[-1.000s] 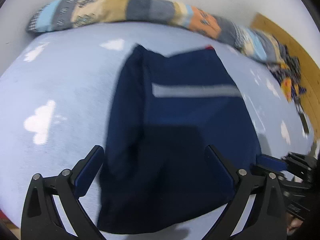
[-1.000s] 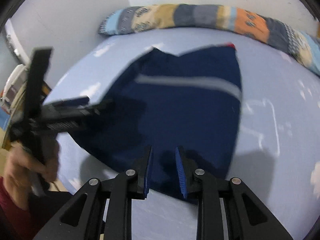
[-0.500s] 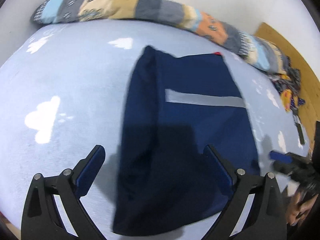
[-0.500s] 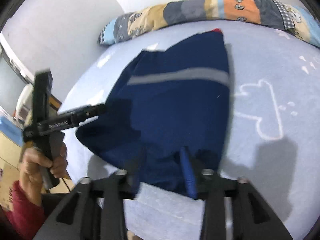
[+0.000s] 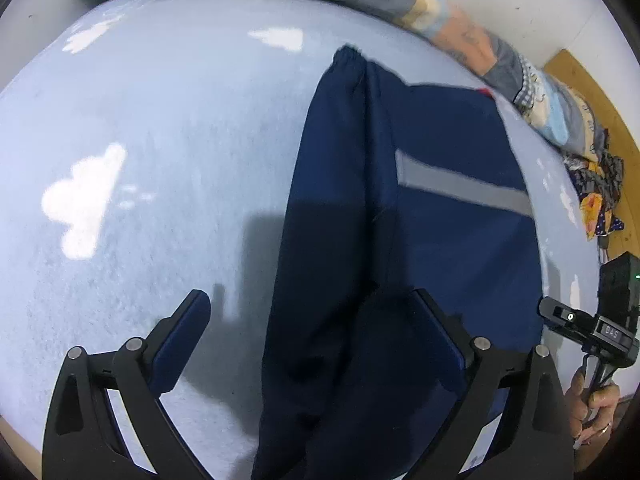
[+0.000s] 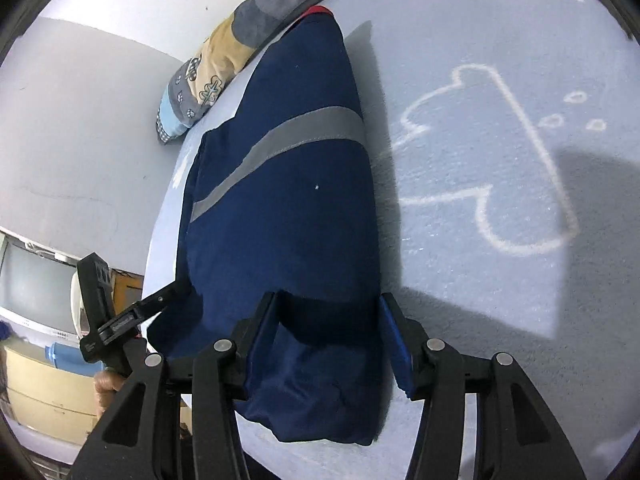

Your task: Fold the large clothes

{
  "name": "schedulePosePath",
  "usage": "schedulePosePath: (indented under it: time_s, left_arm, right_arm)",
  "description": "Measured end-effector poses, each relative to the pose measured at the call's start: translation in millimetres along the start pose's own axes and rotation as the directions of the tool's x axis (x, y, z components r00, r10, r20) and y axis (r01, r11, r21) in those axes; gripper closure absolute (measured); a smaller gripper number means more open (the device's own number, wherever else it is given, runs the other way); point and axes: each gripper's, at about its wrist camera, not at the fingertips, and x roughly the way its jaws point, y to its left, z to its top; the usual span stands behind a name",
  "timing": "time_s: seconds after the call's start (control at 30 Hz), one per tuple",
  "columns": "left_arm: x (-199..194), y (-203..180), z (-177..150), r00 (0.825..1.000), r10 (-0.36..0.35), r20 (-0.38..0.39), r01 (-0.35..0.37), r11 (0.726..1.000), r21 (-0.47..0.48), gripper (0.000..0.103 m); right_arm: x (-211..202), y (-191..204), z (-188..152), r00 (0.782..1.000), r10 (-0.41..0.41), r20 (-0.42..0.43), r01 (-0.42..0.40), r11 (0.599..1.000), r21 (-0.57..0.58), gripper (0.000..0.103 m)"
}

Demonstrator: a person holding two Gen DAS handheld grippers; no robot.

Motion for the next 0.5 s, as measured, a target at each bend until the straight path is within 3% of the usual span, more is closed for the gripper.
schedulePosePath:
  time_s: [0.07,0.2,0.37,0.5]
  left_arm:
    - [-2.8,1.4,1.4,1.000,0.019,0.022,-0.019,1.000,-0.004,0.004]
    - [17.0,-7.0,-1.6,0.998,0.010,-0.056,-0.008,0.999,0.037,0.004]
    - [-1.3,2.1,16.0,0.997,-0.078,0.003,0.078,0.997,-0.003,0.004]
    - [11.8,29.0,28.0,0.978,-0.207,-0.030,0.202,0.972,-0.120,0.004]
  right_arm:
    - [-4.2,-1.6,1.1,1.000,0.006,0.013,-0.006,1.000,0.008,0.050]
    - [0.0,-4.2,-1.8,1.000,-0.016,-0.017,0.016,1.000,0.004,0.048]
    - [-9.9,0.3,3.7,1.000,-0.007,0.015,0.007,1.000,-0.007,0.048]
    - [-17.5,-3.6,11.5,0.999,0.001,0.035,0.000,1.000,-0.013,0.046]
